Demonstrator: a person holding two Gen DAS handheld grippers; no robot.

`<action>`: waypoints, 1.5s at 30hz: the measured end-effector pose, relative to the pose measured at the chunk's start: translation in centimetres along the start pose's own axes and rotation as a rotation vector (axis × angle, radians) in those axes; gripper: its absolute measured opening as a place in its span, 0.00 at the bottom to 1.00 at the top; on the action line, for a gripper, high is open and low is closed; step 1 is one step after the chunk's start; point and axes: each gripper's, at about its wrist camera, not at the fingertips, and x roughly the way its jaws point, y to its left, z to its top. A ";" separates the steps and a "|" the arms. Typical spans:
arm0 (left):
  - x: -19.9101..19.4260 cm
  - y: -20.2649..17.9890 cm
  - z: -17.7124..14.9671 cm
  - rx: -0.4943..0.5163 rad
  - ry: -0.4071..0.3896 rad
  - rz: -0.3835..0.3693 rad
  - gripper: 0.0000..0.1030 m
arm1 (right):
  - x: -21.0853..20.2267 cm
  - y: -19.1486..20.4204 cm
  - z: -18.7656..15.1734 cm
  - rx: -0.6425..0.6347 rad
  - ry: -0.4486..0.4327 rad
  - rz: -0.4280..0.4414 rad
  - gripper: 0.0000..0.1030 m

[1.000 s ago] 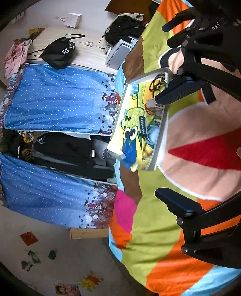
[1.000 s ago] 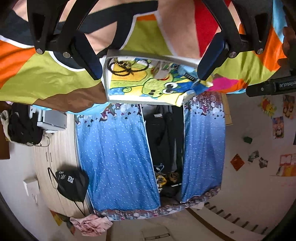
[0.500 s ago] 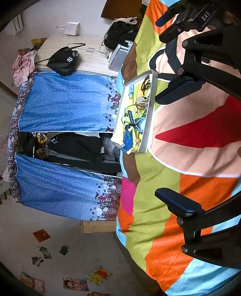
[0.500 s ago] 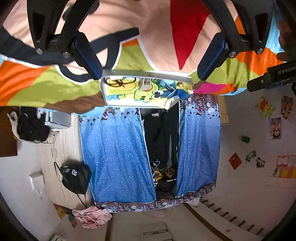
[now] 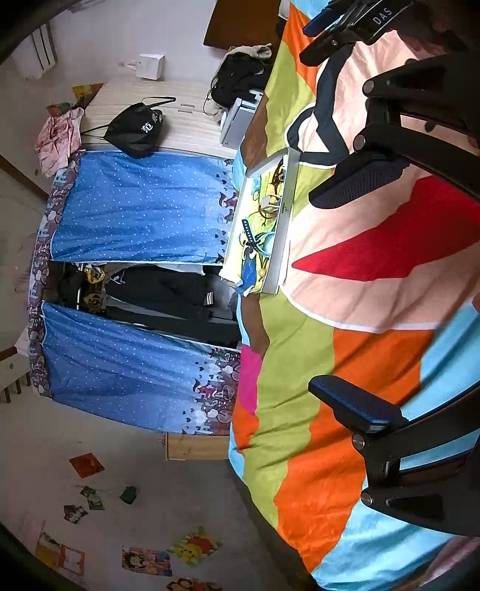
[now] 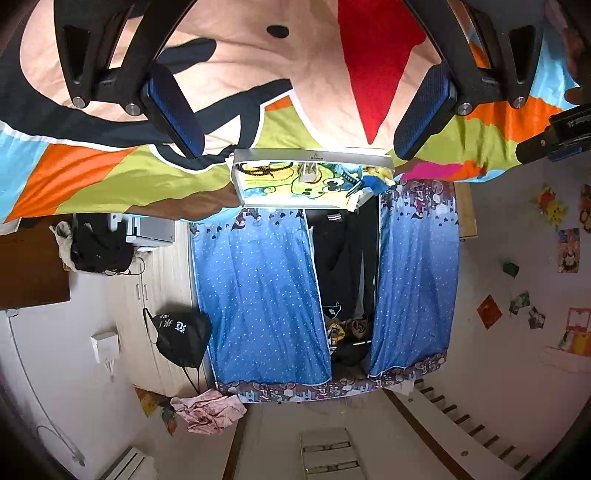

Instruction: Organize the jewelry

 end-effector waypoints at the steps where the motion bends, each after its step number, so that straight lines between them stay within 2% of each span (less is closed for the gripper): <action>1: -0.5 0.1 -0.3 0.001 -0.003 0.000 0.85 | -0.2 0.2 -0.1 -0.003 0.006 0.001 1.00; 10: -3.6 1.2 -2.7 0.005 0.025 0.017 0.86 | -1.8 2.4 -1.1 -0.030 0.031 0.017 1.00; 14: -4.3 1.6 -3.1 -0.007 0.024 0.034 0.85 | -2.1 3.1 -2.0 0.008 0.094 0.033 1.00; 18: -4.5 1.9 -3.7 -0.025 0.065 0.027 0.86 | -3.0 4.6 -2.6 -0.042 0.095 0.039 1.00; 22: -5.0 1.9 -4.3 -0.023 0.079 0.056 0.85 | -2.7 5.2 -3.0 -0.077 0.108 0.031 1.00; 29: -4.2 1.6 -4.9 0.005 0.107 0.112 0.85 | -2.1 4.7 -3.3 -0.062 0.143 -0.002 1.00; 45: -4.1 1.8 -5.2 0.013 0.108 0.110 0.85 | -2.1 5.1 -3.6 -0.081 0.168 -0.002 1.00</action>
